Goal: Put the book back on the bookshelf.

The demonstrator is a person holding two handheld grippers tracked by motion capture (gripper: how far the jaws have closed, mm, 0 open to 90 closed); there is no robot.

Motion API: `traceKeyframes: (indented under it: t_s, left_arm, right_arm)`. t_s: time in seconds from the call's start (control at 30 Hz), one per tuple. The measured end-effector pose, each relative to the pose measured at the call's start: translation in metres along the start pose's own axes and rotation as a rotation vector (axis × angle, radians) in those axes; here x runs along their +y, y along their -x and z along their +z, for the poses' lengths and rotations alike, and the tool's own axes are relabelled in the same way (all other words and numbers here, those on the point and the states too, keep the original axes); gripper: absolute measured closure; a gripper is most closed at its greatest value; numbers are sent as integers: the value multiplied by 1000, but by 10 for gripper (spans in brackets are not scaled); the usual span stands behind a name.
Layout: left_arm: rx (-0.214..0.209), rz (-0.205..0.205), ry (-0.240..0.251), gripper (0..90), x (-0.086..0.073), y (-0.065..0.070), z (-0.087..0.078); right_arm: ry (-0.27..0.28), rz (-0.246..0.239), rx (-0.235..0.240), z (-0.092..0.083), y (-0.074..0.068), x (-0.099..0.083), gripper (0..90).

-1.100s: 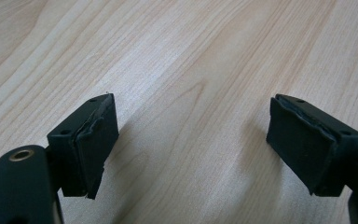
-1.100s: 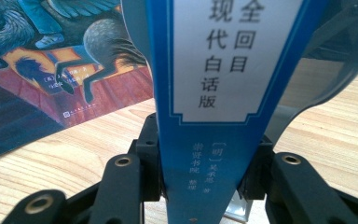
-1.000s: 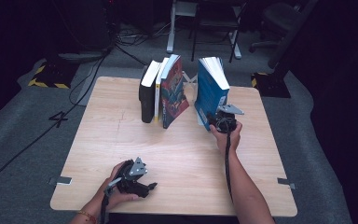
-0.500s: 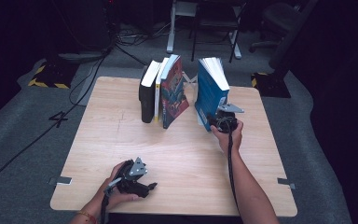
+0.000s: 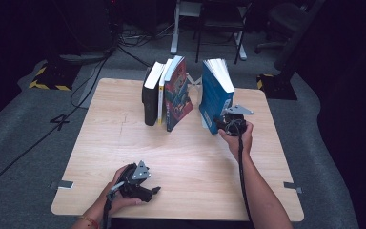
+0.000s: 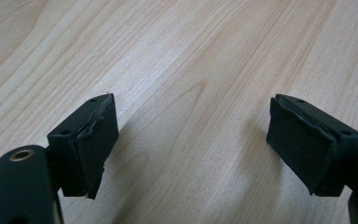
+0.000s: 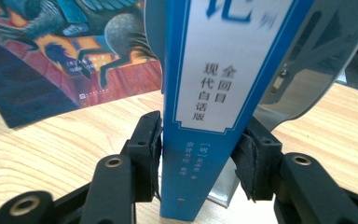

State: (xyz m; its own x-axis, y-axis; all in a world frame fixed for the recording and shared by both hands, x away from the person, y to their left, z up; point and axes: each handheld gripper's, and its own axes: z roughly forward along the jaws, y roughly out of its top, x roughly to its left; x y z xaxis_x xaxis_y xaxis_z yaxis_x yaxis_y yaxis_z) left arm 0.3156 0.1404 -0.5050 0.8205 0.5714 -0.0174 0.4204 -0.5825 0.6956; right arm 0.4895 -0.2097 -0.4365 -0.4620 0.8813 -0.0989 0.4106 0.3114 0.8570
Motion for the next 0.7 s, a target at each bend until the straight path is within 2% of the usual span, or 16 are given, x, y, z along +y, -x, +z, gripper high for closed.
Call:
traceKeyframes:
  t_s: [0.3,0.7]
  left_arm:
    - [0,0,0,166,0,0,0]
    - [0,0,1,166,0,0,0]
  right_arm:
    - [-19,-52,24,-16,0,4,519]
    - [-60,-163,76,-41,0,4,480]
